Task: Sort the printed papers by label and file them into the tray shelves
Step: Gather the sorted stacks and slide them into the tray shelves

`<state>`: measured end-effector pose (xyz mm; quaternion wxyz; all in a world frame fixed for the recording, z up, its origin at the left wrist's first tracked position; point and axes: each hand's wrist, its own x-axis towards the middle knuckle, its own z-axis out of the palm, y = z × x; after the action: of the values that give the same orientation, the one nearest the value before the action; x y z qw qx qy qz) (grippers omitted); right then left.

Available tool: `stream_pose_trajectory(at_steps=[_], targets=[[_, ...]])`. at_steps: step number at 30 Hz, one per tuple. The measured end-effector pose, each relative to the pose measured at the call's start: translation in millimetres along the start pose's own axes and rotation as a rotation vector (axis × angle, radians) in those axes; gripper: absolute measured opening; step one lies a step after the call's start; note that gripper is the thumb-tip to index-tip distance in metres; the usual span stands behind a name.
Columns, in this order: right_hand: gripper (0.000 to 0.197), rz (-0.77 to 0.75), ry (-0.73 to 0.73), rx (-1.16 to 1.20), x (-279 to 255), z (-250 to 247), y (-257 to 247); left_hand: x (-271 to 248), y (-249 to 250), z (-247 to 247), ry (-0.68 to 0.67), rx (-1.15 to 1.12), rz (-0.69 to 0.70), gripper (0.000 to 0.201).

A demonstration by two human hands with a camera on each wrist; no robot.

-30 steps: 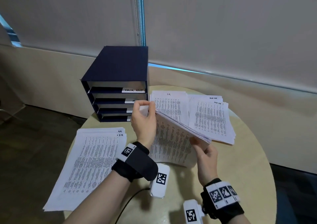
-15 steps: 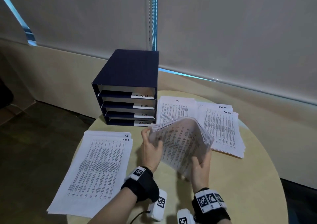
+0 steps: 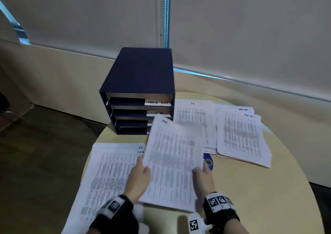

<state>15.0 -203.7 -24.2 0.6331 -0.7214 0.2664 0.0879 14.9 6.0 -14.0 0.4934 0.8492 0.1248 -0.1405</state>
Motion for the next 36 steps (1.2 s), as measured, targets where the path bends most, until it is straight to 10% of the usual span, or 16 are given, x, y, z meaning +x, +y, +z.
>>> stream_pose_trajectory(at_steps=[5, 13, 32, 36], targets=[[0.062, 0.232, -0.25, -0.146, 12, 56, -15, 8, -41, -56, -0.006, -0.097, -0.224, 0.037], [0.041, 0.291, -0.264, -0.286, 51, 87, -49, 69, -45, -79, -0.03, -0.253, -0.484, 0.039], [0.006, 0.28, -0.273, 0.219, 96, 101, -76, 98, 12, -60, -0.081, -0.844, -0.348, 0.043], [0.027, 0.268, -0.316, 0.238, 83, 90, -66, 132, 23, -45, 0.011, -0.945, -0.431, 0.039]])
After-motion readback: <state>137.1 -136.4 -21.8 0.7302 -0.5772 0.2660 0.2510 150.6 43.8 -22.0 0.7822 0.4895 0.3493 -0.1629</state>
